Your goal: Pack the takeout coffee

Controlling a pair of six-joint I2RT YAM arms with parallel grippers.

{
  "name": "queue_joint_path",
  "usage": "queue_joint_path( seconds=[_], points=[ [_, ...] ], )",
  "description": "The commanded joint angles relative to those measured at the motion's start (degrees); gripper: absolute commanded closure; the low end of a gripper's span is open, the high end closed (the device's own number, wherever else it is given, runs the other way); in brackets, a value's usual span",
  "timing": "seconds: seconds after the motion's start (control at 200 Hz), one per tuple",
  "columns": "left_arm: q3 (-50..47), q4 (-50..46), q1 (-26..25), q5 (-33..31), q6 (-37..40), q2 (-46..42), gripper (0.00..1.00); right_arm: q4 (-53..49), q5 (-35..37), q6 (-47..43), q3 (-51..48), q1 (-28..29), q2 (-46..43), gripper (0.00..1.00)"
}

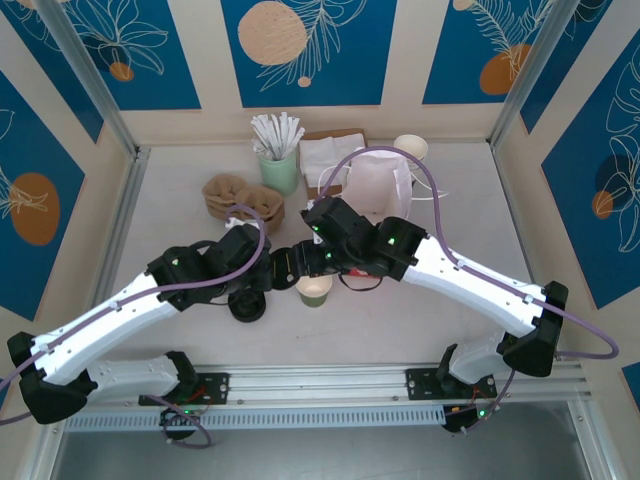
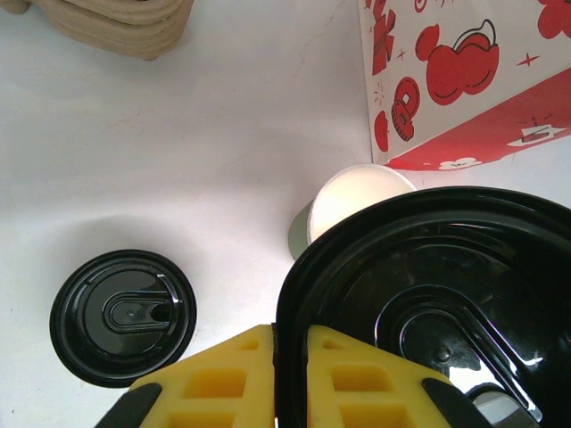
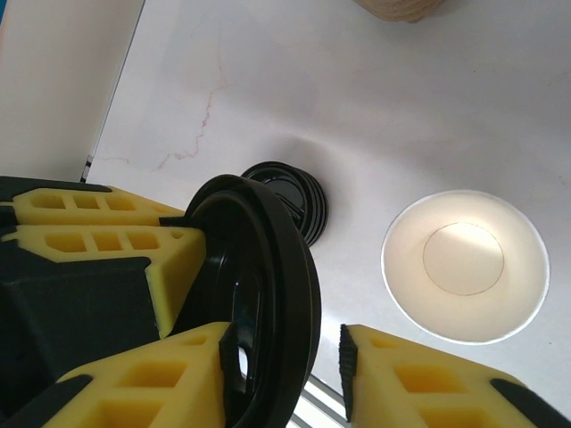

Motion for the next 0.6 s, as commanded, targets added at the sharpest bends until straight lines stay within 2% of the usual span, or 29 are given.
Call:
queue_joint_path(
  seconds=[0.0,0.27,0.535,0.595],
  points=[
    [2.19,0.64,-0.93,-0.29,-0.03,-0.06,0.88,0.97,-1.87,-0.63,1.13,-0.32,0.7,0.66],
    [2.5,0.83,-1.27,-0.27,-0.06,-0.12,0.88,1.5,-2.78,-0.63,0.85,-0.68,1.41,0.69],
    [2.34,2.91,-1.36,0.42,1.47,-0.24,0.88,2.02,-3.15,-1.31,0.43,-1.27,0.61,0.91],
    [2.15,4.19,-1.35,0.96,2.67,-0.76,0.83,1.92,-3.32,-1.12,0.11,-1.63,0.05,0.93]
  ],
)
